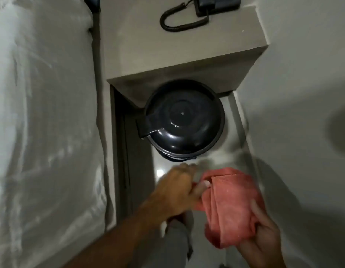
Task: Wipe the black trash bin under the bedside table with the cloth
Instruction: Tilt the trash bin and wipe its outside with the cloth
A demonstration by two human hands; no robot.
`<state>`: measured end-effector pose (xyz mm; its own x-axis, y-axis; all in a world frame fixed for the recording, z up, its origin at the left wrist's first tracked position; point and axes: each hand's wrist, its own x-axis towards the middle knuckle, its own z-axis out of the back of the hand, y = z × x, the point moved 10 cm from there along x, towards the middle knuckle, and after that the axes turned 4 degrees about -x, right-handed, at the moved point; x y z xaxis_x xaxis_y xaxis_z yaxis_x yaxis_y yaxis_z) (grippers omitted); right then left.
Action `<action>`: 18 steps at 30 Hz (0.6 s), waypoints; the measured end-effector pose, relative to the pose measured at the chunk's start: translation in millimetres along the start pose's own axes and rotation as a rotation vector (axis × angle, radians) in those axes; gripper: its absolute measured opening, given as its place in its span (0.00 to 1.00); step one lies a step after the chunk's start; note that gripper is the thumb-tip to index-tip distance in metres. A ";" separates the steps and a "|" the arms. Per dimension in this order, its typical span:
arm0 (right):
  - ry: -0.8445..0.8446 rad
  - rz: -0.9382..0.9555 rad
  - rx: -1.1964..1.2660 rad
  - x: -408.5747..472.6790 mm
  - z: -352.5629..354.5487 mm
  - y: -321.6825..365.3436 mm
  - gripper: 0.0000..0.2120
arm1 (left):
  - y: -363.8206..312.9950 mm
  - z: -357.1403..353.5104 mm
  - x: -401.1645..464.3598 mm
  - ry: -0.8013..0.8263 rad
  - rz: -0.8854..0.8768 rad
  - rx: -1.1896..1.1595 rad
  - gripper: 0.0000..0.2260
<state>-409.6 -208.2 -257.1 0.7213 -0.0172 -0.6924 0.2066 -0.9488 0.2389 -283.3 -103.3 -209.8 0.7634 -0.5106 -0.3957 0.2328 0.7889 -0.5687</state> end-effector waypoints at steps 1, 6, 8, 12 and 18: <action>-0.093 0.024 -0.100 2.3 37.1 12.7 0.27 | -2.7 16.8 5.9 -0.154 -0.123 0.164 0.24; -0.161 0.148 -0.079 89.8 86.4 29.5 0.28 | 39.7 27.6 73.9 -0.048 -0.349 0.734 0.48; -0.082 0.182 -0.072 125.9 89.1 31.2 0.27 | 61.3 14.6 96.6 0.040 -0.367 0.930 0.54; 0.062 0.328 -0.309 188.1 84.7 22.1 0.29 | 68.7 1.0 112.6 -0.065 -0.525 0.860 0.58; -0.163 0.360 -0.457 245.1 115.8 8.5 0.43 | 58.6 3.6 107.9 -0.188 -0.549 0.738 0.52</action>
<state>-307.6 -257.0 -503.6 0.6952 -0.3949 -0.6006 0.2574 -0.6434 0.7209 -185.0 -110.9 -283.2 0.5031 -0.8629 -0.0476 0.8635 0.5042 -0.0143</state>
